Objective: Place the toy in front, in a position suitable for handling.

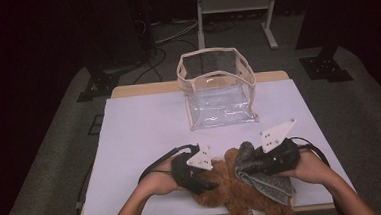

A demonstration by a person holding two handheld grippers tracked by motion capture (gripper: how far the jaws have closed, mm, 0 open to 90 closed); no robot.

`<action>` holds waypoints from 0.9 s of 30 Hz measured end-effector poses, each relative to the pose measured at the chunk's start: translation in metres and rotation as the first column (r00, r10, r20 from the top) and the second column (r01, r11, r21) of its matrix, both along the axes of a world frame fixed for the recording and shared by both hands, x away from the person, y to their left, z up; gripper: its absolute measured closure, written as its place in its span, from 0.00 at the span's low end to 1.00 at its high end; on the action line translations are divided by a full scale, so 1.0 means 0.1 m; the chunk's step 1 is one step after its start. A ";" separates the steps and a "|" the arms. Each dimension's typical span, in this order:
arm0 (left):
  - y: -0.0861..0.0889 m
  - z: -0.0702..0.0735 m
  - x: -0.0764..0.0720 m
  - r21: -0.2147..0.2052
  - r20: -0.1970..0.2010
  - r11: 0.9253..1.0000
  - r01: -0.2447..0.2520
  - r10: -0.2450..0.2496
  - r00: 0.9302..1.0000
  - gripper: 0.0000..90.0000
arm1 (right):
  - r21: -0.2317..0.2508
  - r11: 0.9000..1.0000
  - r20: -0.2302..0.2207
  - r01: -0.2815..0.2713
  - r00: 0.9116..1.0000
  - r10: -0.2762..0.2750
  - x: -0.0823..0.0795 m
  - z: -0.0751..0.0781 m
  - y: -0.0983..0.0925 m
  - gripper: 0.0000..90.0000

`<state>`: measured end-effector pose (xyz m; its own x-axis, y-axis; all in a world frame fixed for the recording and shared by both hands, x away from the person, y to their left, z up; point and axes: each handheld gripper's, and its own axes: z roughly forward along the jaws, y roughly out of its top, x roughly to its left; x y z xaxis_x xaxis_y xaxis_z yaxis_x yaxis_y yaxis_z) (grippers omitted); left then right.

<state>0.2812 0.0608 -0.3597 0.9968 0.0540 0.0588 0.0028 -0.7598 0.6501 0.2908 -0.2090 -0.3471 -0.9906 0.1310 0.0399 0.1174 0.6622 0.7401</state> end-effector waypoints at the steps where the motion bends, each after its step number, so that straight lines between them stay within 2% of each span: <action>1: -0.01 0.00 0.01 0.000 -0.002 1.000 -0.004 0.004 1.000 0.52 | 0.003 1.000 0.013 -0.002 1.000 0.002 0.00 0.03 0.02 0.83; 4: -0.04 0.01 0.00 0.011 0.004 1.000 -0.002 0.002 1.000 0.52 | 0.037 0.999 0.041 -0.015 0.999 0.013 0.02 0.13 0.14 0.83; 6: -0.05 0.02 0.00 0.022 0.012 1.000 -0.002 0.002 1.000 0.52 | 0.037 0.999 0.056 -0.020 0.998 0.018 0.05 0.17 0.24 0.83; 9: -0.02 0.01 0.01 0.009 0.004 1.000 -0.005 0.005 1.000 0.52 | -0.002 1.000 0.049 -0.022 0.999 0.022 0.10 0.13 0.31 0.83; 12: 0.03 0.00 0.02 -0.009 -0.008 1.000 -0.005 0.005 1.000 0.50 | -0.057 0.998 0.022 0.003 1.000 -0.001 0.10 0.02 0.21 0.83; 14: 0.07 0.01 0.04 -0.023 -0.008 1.000 -0.013 0.013 1.000 0.46 | -0.037 0.999 -0.015 0.010 1.000 -0.010 0.08 -0.03 0.08 0.83; 17: 0.12 0.03 0.07 -0.034 -0.017 0.999 -0.036 0.035 0.999 0.37 | -0.033 0.999 -0.034 0.024 0.999 -0.025 0.00 -0.07 -0.05 0.84; 22: 0.15 -0.02 0.10 -0.002 -0.046 0.999 -0.034 0.034 0.998 0.25 | -0.029 0.999 -0.042 0.022 0.999 -0.023 -0.10 -0.10 -0.13 0.84; 24: 0.14 -0.05 0.14 0.006 -0.071 0.999 -0.036 0.036 0.997 0.21 | -0.027 0.999 -0.041 0.019 0.999 -0.020 -0.13 -0.10 -0.14 0.84; 27: 0.13 -0.10 0.18 0.002 -0.119 1.000 -0.027 0.027 0.993 0.21 | -0.021 1.000 -0.049 0.018 0.999 -0.019 -0.14 -0.12 -0.17 0.84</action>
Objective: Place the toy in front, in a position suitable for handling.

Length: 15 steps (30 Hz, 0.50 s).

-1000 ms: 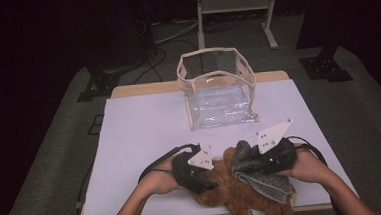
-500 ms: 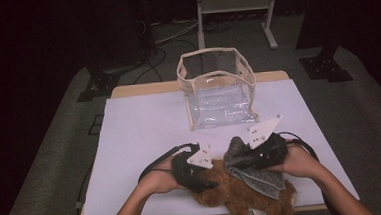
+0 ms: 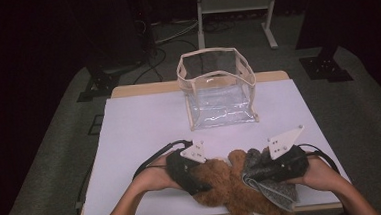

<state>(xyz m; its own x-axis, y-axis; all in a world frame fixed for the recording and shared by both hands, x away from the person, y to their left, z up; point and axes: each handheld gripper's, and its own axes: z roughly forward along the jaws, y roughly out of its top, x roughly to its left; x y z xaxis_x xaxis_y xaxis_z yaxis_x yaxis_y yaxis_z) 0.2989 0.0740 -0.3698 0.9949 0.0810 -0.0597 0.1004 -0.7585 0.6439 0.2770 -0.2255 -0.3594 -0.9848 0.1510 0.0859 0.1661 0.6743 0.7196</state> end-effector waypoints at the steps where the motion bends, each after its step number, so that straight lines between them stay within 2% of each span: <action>1: 0.01 -0.01 0.01 -0.006 -0.008 1.000 0.003 -0.003 1.000 0.21 | 0.000 1.000 -0.003 0.000 1.000 0.000 0.00 0.00 -0.01 0.84; 2: 0.02 -0.02 0.01 -0.014 -0.015 1.000 0.005 -0.006 1.000 0.22 | 0.003 1.000 -0.004 0.006 1.000 -0.006 0.00 -0.01 -0.02 0.84; 4: 0.06 -0.03 -0.01 -0.033 -0.002 0.999 0.014 -0.014 1.000 0.35 | 0.003 1.000 0.000 0.007 1.000 -0.007 0.00 0.00 -0.02 0.84; 7: 0.07 -0.04 -0.06 -0.061 0.042 0.998 -0.002 0.004 0.999 0.53 | 0.005 1.000 0.060 -0.002 0.998 0.001 -0.01 0.13 0.05 0.84; 10: 0.02 -0.02 -0.10 -0.060 0.048 0.998 -0.017 0.020 0.999 0.56 | 0.034 0.999 0.090 -0.034 0.995 0.031 0.00 0.29 0.20 0.84; 13: -0.06 0.01 -0.14 -0.055 0.067 0.998 -0.011 0.014 0.998 0.55 | 0.023 0.998 0.114 -0.061 0.992 0.058 0.03 0.37 0.41 0.84; 15: -0.10 0.03 -0.16 -0.039 0.090 0.999 -0.001 0.004 0.996 0.55 | 0.007 0.997 0.122 -0.075 0.990 0.074 0.06 0.36 0.54 0.84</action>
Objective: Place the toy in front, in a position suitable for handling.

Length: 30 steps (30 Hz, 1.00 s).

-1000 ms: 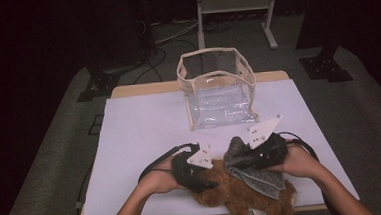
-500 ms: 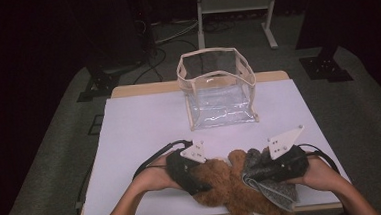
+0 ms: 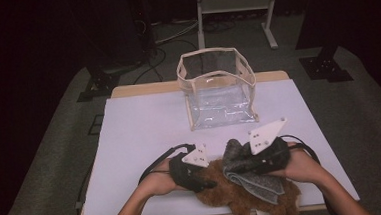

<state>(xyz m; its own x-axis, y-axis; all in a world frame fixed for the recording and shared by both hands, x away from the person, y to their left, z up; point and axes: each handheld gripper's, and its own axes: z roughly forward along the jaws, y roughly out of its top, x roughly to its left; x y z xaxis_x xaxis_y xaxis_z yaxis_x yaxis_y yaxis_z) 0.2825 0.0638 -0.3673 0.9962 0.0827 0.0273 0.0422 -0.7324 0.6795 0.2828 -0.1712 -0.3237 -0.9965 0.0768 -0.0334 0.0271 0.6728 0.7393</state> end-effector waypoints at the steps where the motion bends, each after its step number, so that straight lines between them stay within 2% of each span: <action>1: -0.01 0.00 0.00 0.008 0.008 1.000 0.006 -0.006 1.000 0.55 | -0.013 1.000 -0.004 -0.003 1.000 0.003 0.02 -0.02 0.05 0.84; 3: 0.00 0.00 -0.01 0.009 0.014 1.000 0.000 0.000 1.000 0.55 | -0.048 0.999 -0.009 0.003 1.000 -0.003 0.06 -0.08 0.08 0.84; 6: 0.03 -0.01 -0.02 -0.003 0.012 1.000 -0.001 0.001 1.000 0.55 | -0.069 0.996 -0.023 0.053 0.998 -0.054 0.15 -0.15 -0.08 0.84; 7: 0.03 -0.01 -0.01 -0.003 0.013 1.000 0.001 -0.001 1.000 0.56 | -0.071 0.995 -0.032 0.072 0.997 -0.075 0.18 -0.17 -0.15 0.84; 8: 0.02 0.00 -0.01 -0.003 0.010 1.000 0.000 0.000 1.000 0.56 | -0.052 0.995 -0.048 0.082 0.995 -0.085 0.20 -0.18 -0.22 0.84; 10: 0.01 0.00 0.00 -0.006 0.008 1.000 -0.003 0.003 1.000 0.56 | -0.044 0.995 -0.053 0.092 0.994 -0.094 0.19 -0.16 -0.26 0.84; 12: -0.02 0.00 0.00 -0.006 0.009 1.000 -0.006 0.006 1.000 0.55 | -0.031 0.997 -0.047 0.064 0.997 -0.066 0.15 -0.12 -0.18 0.84; 16: -0.04 0.01 0.00 0.013 0.019 1.000 0.001 -0.001 1.000 0.55 | 0.004 1.000 -0.052 -0.023 0.998 0.023 0.09 -0.08 0.10 0.84; 19: -0.01 -0.01 0.00 -0.004 0.012 1.000 -0.012 0.012 1.000 0.52 | -0.034 0.999 -0.047 -0.035 0.998 0.034 0.08 -0.12 0.17 0.84; 21: 0.02 -0.02 0.01 -0.017 0.005 1.000 -0.016 0.017 1.000 0.48 | -0.076 0.997 -0.044 -0.017 0.999 0.014 0.08 -0.16 0.11 0.84; 24: 0.06 -0.03 0.02 -0.058 -0.013 0.998 -0.035 0.035 0.999 0.43 | -0.122 0.992 -0.065 0.005 0.998 -0.013 0.07 -0.24 -0.02 0.84; 28: 0.16 -0.01 0.04 -0.078 -0.025 0.995 -0.055 0.053 0.998 0.40 | -0.129 0.991 -0.081 0.026 0.996 -0.037 0.06 -0.30 -0.14 0.85; 30: 0.21 -0.03 0.05 -0.067 -0.037 0.995 -0.067 0.065 0.997 0.41 | -0.123 0.992 -0.079 0.033 0.996 -0.043 0.06 -0.30 -0.16 0.85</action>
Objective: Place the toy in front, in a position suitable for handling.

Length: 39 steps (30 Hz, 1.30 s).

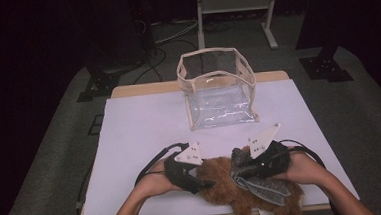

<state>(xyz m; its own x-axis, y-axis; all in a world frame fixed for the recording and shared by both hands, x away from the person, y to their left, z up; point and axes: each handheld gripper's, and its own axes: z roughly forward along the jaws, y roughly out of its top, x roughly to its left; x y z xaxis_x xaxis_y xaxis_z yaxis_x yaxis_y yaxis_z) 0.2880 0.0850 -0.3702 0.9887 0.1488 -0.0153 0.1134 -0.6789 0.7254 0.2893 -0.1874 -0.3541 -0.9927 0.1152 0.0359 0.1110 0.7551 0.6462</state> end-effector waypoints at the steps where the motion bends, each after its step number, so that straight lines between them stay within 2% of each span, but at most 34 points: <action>1: 0.01 -0.02 0.00 -0.005 -0.010 1.000 0.004 -0.004 1.000 0.45 | 0.000 1.000 0.001 0.001 1.000 -0.001 0.00 0.00 0.00 0.85; 5: -0.01 -0.05 0.02 -0.008 -0.006 1.000 -0.002 0.002 1.000 0.56 | 0.010 1.000 0.009 -0.002 1.000 0.001 0.04 0.07 0.06 0.85; 7: -0.03 -0.05 0.02 -0.006 -0.005 1.000 -0.002 0.002 1.000 0.58 | 0.041 0.999 0.025 -0.014 1.000 0.013 0.07 0.13 0.11 0.85; 11: -0.08 -0.02 0.03 0.019 0.015 1.000 0.004 -0.004 1.000 0.58 | 0.108 0.993 0.026 -0.049 0.999 0.046 0.10 0.21 0.29 0.85; 13: -0.07 -0.02 0.03 0.023 0.020 1.000 -0.002 0.002 1.000 0.58 | 0.075 0.995 0.046 -0.061 0.997 0.058 0.10 0.20 0.35 0.85; 14: -0.07 -0.02 0.04 0.018 0.017 1.000 -0.001 0.001 1.000 0.57 | 0.063 0.996 0.043 -0.056 0.998 0.053 0.09 0.19 0.35 0.85; 17: -0.05 -0.03 0.05 0.007 0.010 1.000 -0.004 0.004 1.000 0.55 | 0.009 0.999 0.046 -0.031 0.998 0.031 0.07 0.15 0.21 0.85; 19: -0.05 -0.04 0.04 -0.003 0.008 1.000 -0.002 0.002 1.000 0.54 | -0.010 1.000 0.032 -0.005 0.999 0.005 0.05 0.11 0.07 0.85; 21: -0.08 -0.04 0.03 0.000 0.011 1.000 0.007 -0.007 1.000 0.53 | 0.007 1.000 0.015 0.020 1.000 -0.020 0.04 0.07 -0.06 0.85; 28: -0.08 -0.05 0.04 0.012 0.017 1.000 0.004 -0.004 1.000 0.51 | 0.026 0.998 0.022 0.064 0.998 -0.065 -0.01 0.09 -0.32 0.85; 31: -0.12 -0.05 0.05 0.019 0.022 1.000 0.003 -0.003 1.000 0.55 | 0.024 0.998 0.037 0.062 0.997 -0.063 -0.01 0.11 -0.29 0.84; 35: -0.14 -0.03 0.06 0.023 0.023 1.000 0.009 -0.010 1.000 0.55 | 0.043 0.999 0.069 0.024 0.997 -0.027 0.02 0.17 -0.08 0.84; 36: -0.14 -0.03 0.06 0.026 0.024 1.000 0.010 -0.011 1.000 0.55 | 0.036 0.999 0.067 0.010 0.998 -0.012 0.02 0.16 -0.03 0.84; 37: -0.13 -0.04 0.05 0.019 0.021 1.000 0.006 -0.006 1.000 0.54 | 0.007 1.000 0.067 0.006 0.998 -0.007 0.01 0.14 0.01 0.84; 38: -0.12 -0.05 0.05 0.015 0.017 1.000 0.002 -0.002 1.000 0.53 | -0.022 1.000 0.071 0.006 0.997 -0.004 0.01 0.12 0.03 0.84; 39: -0.10 -0.05 0.06 0.004 0.014 1.000 0.004 -0.004 1.000 0.51 | -0.029 1.000 0.069 0.011 0.998 -0.009 0.01 0.09 0.01 0.85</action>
<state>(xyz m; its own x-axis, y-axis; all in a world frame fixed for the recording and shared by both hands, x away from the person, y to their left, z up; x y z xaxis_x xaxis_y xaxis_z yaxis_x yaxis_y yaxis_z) 0.2939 0.0746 -0.3756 0.9895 0.1447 -0.0007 0.1003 -0.6823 0.7242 0.2905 -0.1860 -0.3450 -0.9915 0.1248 -0.0359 0.0744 0.7728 0.6303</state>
